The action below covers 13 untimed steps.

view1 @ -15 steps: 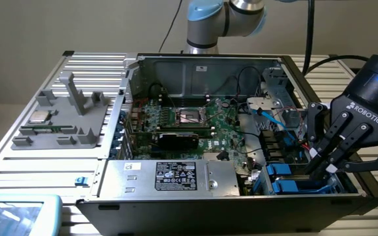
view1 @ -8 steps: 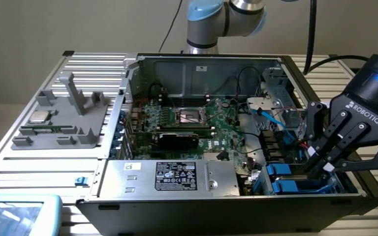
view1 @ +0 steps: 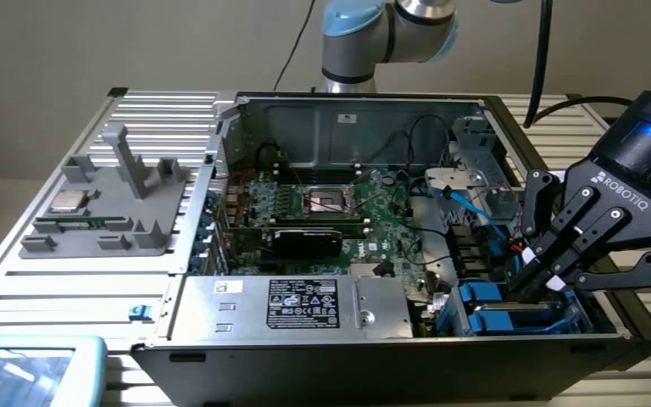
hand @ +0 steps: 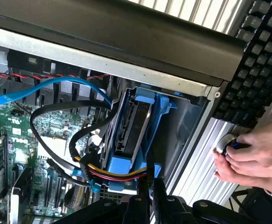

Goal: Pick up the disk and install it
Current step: 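Insert the first disk wire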

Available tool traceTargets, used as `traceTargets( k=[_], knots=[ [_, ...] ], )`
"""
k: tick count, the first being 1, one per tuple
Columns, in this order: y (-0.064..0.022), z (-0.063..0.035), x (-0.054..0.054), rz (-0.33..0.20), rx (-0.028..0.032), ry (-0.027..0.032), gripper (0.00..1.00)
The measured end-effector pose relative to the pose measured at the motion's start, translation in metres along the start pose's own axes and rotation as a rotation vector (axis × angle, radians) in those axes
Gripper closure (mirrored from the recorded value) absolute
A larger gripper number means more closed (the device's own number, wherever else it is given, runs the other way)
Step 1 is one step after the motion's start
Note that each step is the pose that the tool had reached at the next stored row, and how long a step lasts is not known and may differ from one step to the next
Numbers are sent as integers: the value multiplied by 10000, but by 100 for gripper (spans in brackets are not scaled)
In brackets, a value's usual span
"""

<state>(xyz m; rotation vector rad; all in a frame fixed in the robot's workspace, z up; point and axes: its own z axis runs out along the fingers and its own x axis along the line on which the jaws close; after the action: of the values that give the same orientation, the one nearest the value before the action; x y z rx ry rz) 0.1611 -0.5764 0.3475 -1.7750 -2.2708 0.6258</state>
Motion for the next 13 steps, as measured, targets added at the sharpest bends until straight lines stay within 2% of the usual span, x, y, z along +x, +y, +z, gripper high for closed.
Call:
traceTargets(
  k=[1, 2, 6, 7, 9, 11, 13],
  knots=[
    [3, -1, 2, -11, 71, 16, 84],
    [6, -2, 1, -14, 98, 24, 84],
    [11, -4, -1, -17, 110, 28, 84],
    [17, -6, -2, -34, 184, 44, 84],
    [22, -9, -3, -44, 270, 70, 84],
    [22, -8, -2, -10, 331, 108, 84],
    [23, -7, -2, 149, 352, 192, 84]
  ],
)
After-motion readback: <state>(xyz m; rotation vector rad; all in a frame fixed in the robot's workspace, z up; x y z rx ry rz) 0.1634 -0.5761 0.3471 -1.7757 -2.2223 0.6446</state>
